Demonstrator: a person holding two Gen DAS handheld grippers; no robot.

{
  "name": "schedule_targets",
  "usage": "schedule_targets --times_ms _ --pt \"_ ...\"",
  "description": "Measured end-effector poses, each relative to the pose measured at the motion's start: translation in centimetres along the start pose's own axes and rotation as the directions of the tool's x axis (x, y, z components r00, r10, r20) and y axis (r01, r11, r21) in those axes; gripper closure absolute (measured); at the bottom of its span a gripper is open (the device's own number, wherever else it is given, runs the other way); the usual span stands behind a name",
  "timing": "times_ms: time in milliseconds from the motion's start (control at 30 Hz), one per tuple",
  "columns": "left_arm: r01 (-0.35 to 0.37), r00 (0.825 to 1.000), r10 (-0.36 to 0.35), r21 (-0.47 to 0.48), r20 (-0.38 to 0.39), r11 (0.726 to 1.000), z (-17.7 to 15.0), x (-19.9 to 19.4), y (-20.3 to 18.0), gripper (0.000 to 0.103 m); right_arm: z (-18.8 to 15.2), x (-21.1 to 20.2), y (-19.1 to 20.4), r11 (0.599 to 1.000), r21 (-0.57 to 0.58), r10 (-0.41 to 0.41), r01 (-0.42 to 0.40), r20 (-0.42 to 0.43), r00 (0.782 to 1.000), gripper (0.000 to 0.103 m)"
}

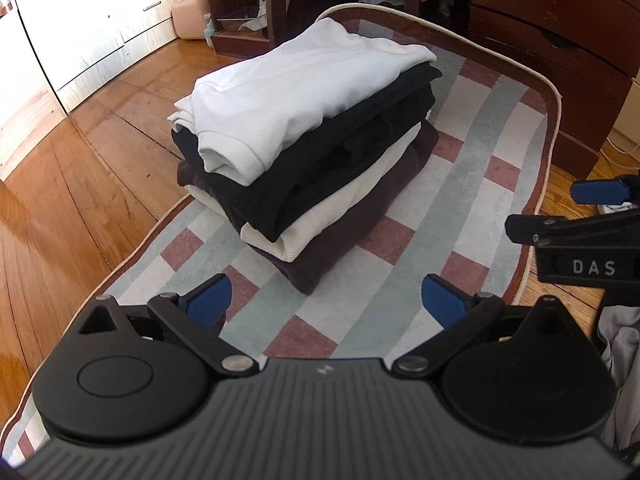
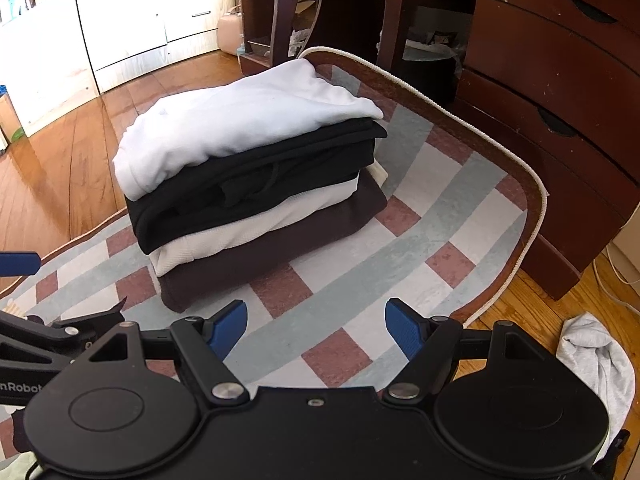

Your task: Fold clothes

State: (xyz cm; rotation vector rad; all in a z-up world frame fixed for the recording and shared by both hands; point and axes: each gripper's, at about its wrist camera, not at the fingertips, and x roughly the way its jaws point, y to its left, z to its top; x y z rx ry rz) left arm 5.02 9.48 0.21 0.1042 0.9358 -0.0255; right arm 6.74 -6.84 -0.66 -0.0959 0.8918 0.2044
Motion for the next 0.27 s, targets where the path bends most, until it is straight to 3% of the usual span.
schedule_targets --times_ms 267 --pt "-0.011 1.000 0.011 0.006 -0.012 1.000 -0.08 0.07 -0.28 0.000 -0.16 0.53 0.27 1.000 -0.004 0.012 -0.012 -0.013 1.000 0.023"
